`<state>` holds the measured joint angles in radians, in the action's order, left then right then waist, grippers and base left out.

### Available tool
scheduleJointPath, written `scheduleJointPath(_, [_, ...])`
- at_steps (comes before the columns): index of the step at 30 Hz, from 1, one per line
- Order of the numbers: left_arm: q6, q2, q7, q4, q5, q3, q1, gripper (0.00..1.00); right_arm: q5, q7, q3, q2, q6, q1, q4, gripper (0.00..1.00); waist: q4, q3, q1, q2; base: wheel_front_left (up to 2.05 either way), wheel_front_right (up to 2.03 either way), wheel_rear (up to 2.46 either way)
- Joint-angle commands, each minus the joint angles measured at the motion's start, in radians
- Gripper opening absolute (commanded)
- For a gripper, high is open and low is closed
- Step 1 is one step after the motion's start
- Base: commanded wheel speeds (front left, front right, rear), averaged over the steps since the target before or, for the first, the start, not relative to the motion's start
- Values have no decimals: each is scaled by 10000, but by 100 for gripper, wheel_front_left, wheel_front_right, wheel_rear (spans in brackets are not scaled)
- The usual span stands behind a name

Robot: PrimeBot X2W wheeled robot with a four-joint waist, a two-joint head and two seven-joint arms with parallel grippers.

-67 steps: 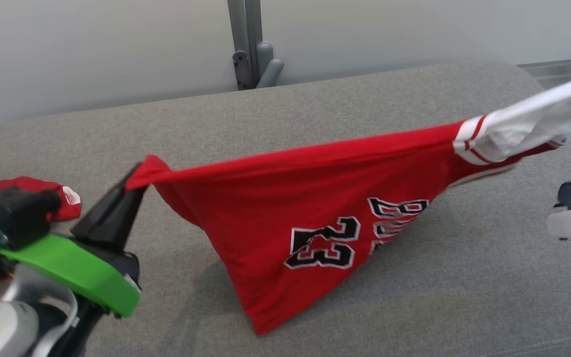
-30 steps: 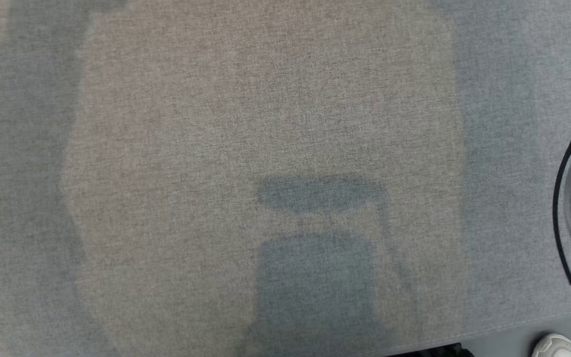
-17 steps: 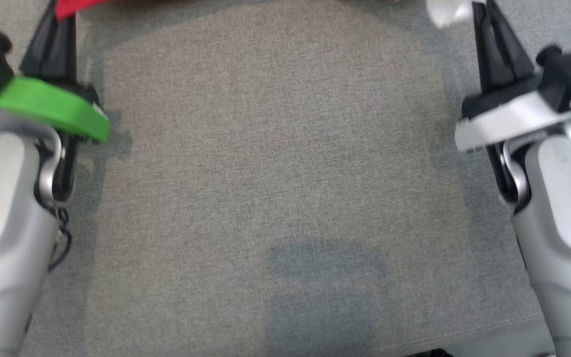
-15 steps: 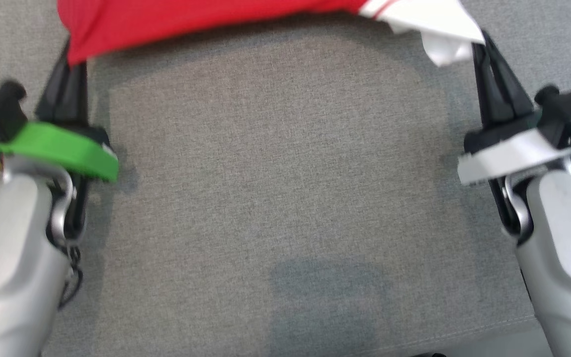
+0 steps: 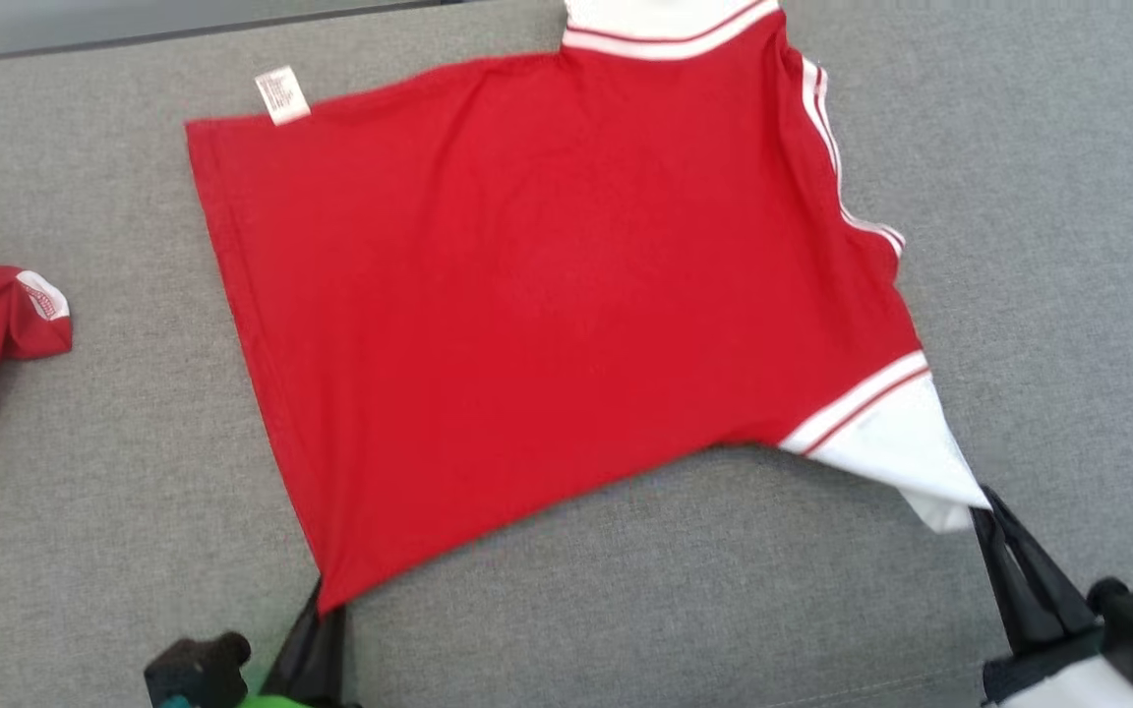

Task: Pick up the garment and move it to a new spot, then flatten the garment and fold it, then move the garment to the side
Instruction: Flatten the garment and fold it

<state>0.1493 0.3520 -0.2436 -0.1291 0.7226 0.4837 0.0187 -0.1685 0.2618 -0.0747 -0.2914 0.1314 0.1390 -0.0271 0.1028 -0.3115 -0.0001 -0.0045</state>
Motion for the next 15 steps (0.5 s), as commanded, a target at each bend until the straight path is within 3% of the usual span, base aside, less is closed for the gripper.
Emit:
scheduleJointPath(1, [125,19,99,187,105,6,380,0,-72,45,122,69,-14,388,-180,0,-127,234,1,45,0,0,0])
scheduleJointPath(7, [488,287,1080,1555,390,272,1064,0,-377,-233,482,56,-14,1019,-718,0,-205,307,1,45,0,0,0])
scheduleJointPath(15, [855,791,2861,2339,140,396,-463,0,-569,-1109,-729,-1098,-14,-1301,-319,0,-344,726,1,45,0,0,0])
